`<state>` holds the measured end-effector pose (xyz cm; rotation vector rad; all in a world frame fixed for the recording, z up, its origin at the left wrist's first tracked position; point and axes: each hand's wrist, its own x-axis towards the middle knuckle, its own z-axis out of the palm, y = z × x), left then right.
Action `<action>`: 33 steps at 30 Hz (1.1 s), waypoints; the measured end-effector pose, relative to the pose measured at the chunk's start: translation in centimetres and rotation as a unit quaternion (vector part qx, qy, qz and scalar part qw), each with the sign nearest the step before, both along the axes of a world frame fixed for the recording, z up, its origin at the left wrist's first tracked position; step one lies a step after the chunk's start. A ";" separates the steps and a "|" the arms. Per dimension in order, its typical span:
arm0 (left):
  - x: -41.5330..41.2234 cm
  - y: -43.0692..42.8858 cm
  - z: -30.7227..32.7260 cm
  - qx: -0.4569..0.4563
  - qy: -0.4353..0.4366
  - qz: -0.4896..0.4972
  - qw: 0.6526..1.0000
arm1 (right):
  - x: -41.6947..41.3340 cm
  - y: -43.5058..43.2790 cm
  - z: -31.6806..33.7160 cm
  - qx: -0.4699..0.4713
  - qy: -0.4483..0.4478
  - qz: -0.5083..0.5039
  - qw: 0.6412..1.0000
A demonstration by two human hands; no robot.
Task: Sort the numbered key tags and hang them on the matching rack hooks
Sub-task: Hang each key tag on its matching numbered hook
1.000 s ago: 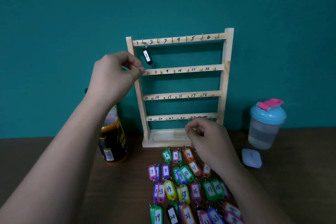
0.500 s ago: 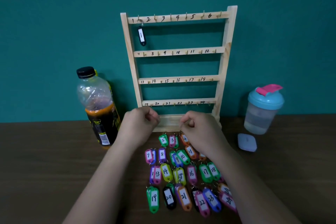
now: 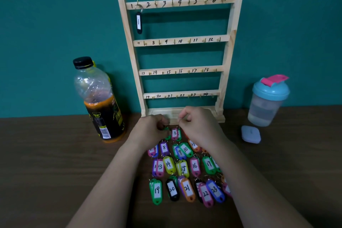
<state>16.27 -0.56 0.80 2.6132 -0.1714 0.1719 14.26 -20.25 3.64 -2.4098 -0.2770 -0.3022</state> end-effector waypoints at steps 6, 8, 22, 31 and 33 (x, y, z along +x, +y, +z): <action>0.3 0.0 -0.4 0.034 -0.037 0.002 0.999 | -0.2 -0.2 0.0 0.005 0.004 0.005 1.000; 0.5 0.1 -0.7 0.026 -0.041 0.015 0.999 | -0.2 -0.2 -0.1 0.008 0.006 0.004 1.000; -0.7 0.4 1.5 -0.064 -0.112 -0.023 0.991 | -0.3 -0.2 0.2 0.056 0.020 0.019 0.998; -3.2 -0.2 6.2 -0.254 -0.135 -0.023 0.958 | -1.5 0.0 2.4 0.187 0.031 0.079 0.979; -3.7 -0.3 6.9 -0.272 -0.133 -0.028 0.953 | -2.1 0.2 3.2 0.205 0.028 0.092 0.974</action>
